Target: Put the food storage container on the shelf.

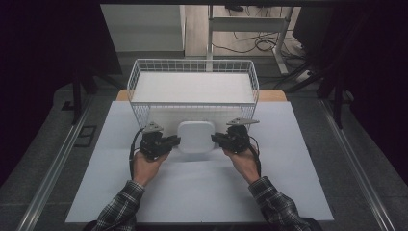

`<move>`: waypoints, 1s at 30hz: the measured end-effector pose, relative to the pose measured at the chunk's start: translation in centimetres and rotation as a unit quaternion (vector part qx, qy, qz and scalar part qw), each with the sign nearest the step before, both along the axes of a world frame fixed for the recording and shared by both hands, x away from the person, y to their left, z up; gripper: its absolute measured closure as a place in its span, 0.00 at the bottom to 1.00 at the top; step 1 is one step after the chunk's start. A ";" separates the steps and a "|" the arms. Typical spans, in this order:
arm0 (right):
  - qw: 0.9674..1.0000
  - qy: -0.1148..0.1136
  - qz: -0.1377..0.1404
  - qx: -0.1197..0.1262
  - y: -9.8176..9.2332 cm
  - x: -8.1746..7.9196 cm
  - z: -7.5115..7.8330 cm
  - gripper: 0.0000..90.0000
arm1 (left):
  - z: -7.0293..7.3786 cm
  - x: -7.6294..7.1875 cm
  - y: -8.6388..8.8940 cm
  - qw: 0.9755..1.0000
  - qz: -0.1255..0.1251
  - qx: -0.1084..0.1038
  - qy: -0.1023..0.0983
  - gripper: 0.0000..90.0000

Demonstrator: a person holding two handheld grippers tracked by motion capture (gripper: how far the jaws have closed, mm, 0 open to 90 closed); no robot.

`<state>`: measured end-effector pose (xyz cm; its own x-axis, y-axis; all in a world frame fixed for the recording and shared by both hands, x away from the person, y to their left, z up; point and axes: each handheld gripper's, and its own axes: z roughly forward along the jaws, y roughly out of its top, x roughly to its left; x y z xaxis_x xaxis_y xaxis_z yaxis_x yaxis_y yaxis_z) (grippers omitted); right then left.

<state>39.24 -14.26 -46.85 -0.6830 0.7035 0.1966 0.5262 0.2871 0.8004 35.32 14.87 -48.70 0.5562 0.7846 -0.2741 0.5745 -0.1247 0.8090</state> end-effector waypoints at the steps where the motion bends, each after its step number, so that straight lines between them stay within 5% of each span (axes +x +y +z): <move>1: 1.000 0.001 -0.002 0.000 0.0 0.2 -0.1 0.84 | -0.1 0.2 0.0 1.000 0.000 0.000 0.002 0.88; 17: 1.000 0.020 -0.003 0.003 -0.1 1.9 -0.8 0.84 | -1.2 1.9 0.1 1.000 0.001 -0.012 0.028 0.87; 26: 1.000 -0.009 -0.008 -0.013 0.6 2.2 -0.8 0.76 | -1.3 2.4 0.0 1.000 0.011 -0.010 0.002 0.84; 30: 1.000 -0.006 -0.020 0.003 0.6 2.9 -1.0 0.72 | -1.0 2.6 -0.2 1.000 0.022 -0.002 -0.017 0.82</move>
